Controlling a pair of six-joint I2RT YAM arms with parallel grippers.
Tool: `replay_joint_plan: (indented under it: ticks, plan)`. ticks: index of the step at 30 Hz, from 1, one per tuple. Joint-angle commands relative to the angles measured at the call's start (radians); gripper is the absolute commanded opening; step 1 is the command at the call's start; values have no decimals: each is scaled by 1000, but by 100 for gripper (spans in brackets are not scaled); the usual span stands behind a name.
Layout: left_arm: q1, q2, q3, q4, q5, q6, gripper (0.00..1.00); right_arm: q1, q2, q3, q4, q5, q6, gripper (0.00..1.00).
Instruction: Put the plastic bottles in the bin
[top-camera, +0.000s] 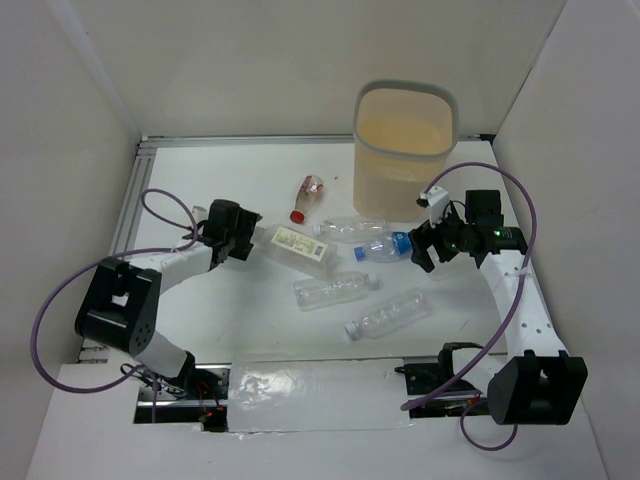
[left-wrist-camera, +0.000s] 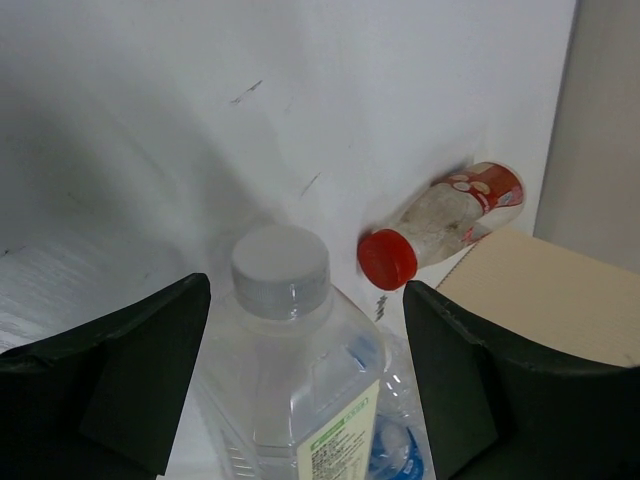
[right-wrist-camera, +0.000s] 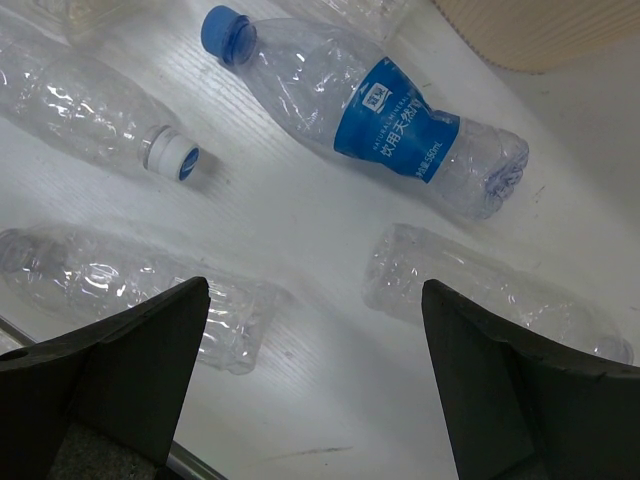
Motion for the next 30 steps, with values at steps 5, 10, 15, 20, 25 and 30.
replay_joint_plan:
  ticks: [5,10,15,20,25,30]
  plan:
    - [-25,50,23,-7,-37,33,89,-1,7,18,-8,2,2,94]
    - [-34,104,58,3,-37,52,87,-10,7,27,-8,2,2,92]
    - [-34,136,101,-6,-37,62,80,-10,7,27,-8,2,2,92]
    - [-34,146,101,-15,-37,71,66,-10,7,27,-8,2,2,92]
    - [-43,117,69,3,-37,71,41,-10,7,27,-8,2,2,92]
    - [-43,77,60,3,-5,114,5,-10,7,27,-18,-9,-7,91]
